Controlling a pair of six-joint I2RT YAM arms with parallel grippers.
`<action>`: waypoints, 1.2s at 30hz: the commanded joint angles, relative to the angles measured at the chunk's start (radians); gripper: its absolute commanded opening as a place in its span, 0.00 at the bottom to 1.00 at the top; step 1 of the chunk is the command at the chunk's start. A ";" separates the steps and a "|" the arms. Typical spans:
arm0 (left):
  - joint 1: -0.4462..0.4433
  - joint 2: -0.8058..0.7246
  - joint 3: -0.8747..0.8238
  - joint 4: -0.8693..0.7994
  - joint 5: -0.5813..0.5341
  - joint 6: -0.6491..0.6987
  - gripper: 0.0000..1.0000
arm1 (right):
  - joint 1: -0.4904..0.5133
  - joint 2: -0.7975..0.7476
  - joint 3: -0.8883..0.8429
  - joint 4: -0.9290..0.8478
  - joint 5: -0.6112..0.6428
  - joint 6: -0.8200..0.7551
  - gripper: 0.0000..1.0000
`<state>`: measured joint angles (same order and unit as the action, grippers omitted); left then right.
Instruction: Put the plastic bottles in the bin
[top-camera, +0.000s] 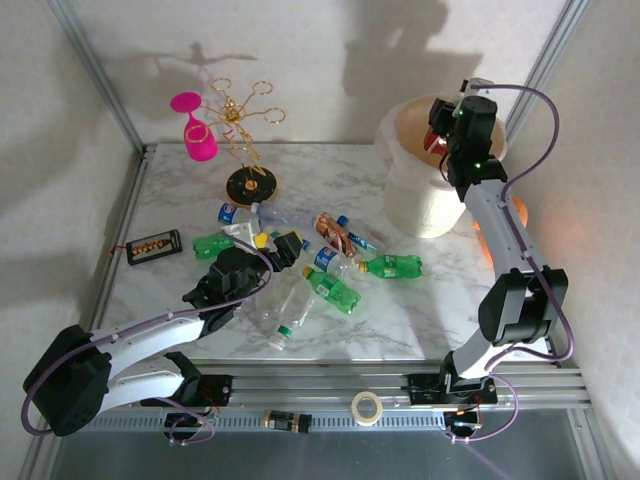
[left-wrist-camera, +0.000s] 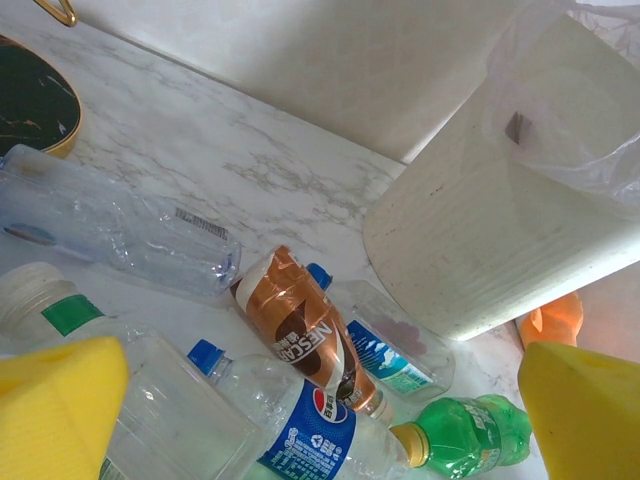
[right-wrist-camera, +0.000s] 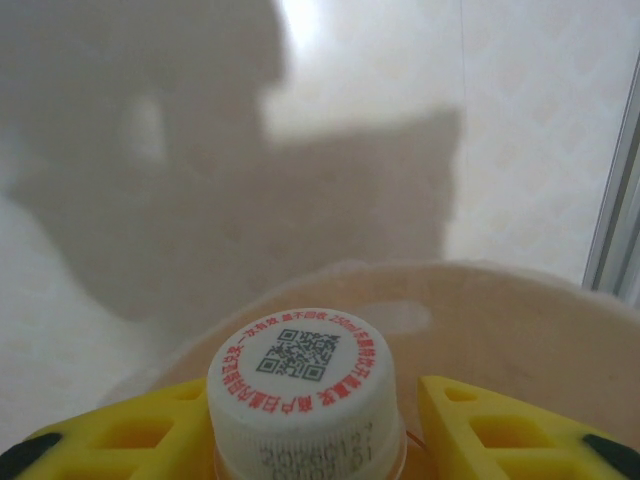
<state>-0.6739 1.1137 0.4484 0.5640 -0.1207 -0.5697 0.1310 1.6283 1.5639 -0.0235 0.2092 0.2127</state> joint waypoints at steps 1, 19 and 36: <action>0.004 -0.008 -0.013 -0.007 -0.030 -0.022 1.00 | -0.003 0.023 -0.005 -0.006 -0.007 0.017 0.41; 0.005 -0.012 -0.003 -0.015 -0.117 -0.061 1.00 | -0.004 -0.031 0.064 -0.085 -0.054 -0.011 0.91; 0.010 0.057 0.052 0.002 -0.152 -0.087 1.00 | 0.136 -0.432 -0.294 -0.045 -0.373 0.007 0.99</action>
<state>-0.6724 1.1580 0.4679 0.5571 -0.2485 -0.6342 0.2264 1.2526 1.3598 -0.0895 -0.1032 0.2234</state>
